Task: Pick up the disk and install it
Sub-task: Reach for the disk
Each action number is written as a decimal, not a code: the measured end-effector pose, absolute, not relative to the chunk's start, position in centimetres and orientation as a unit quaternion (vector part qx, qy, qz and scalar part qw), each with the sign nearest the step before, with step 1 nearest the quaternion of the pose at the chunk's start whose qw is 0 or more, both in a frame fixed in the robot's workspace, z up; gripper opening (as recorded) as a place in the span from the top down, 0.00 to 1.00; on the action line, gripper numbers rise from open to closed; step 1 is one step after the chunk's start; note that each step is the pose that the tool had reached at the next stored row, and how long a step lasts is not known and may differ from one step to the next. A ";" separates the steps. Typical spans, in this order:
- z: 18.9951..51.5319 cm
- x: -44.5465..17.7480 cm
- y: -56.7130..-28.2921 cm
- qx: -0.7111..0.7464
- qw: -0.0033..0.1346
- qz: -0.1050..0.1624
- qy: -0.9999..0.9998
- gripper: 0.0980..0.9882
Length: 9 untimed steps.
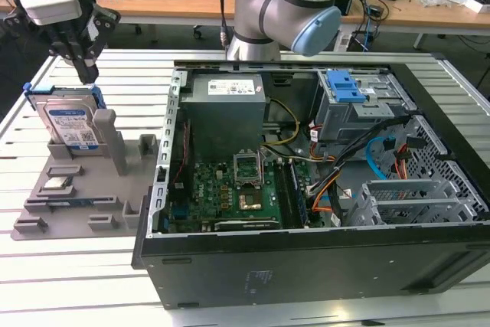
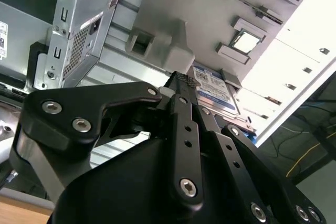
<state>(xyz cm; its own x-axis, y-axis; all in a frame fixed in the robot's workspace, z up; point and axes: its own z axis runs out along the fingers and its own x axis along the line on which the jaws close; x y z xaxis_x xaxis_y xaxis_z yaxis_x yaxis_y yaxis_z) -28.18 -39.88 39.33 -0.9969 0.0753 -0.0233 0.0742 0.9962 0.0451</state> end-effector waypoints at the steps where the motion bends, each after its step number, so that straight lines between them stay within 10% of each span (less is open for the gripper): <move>1: 39.3 -28.4 -39.9 0.037 0.012 0.022 0.999 0.99; 9: 39.3 -30.1 -39.9 0.037 0.012 0.022 0.999 0.99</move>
